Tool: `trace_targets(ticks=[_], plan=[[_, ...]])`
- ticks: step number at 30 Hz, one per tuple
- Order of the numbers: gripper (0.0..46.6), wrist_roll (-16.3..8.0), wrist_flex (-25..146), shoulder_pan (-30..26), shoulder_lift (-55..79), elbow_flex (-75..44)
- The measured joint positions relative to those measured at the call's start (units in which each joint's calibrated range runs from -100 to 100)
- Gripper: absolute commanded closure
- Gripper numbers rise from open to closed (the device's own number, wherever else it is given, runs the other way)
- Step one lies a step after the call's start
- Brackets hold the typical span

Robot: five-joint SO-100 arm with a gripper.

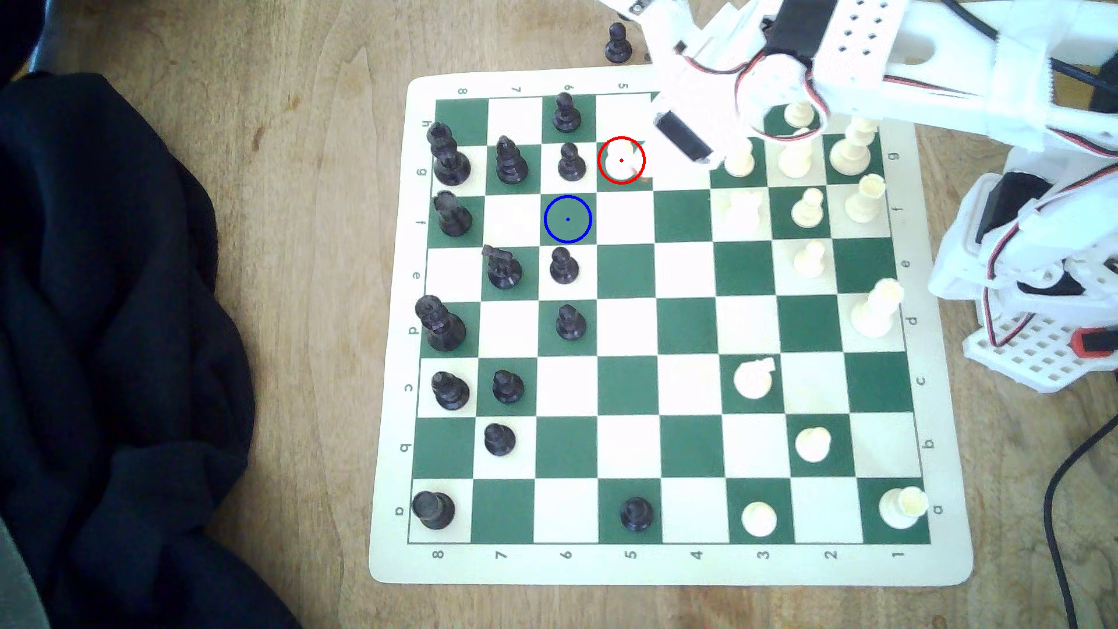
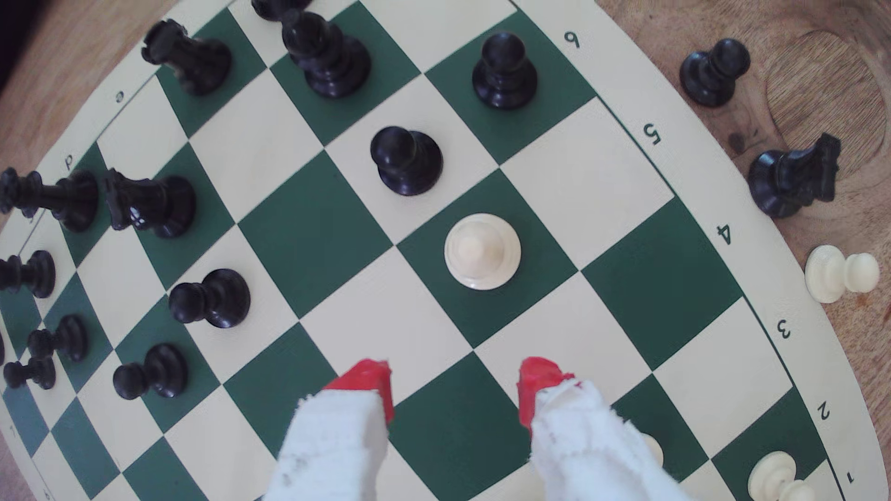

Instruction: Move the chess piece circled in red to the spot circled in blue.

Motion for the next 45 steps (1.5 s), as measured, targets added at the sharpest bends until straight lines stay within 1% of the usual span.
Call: trace_targets(ticks=[4,8,18,23,32,36,43,45], plan=[[30.3,0.0,-1.83,0.07,2.51,0.0],[30.5,0.63,-1.91,0.29,4.27,0.0],[30.8,0.88,-6.85,0.81,9.72,0.0],[30.3,0.93,-8.21,0.81,10.98,0.0],[30.9,0.93,-11.55,0.81,14.24,-1.99],[31.1,1.42,-13.55,0.81,14.24,-1.99],[33.3,1.42,-14.82,0.81,14.83,-1.99],[35.2,1.42,-15.22,0.81,15.5,-1.99]])
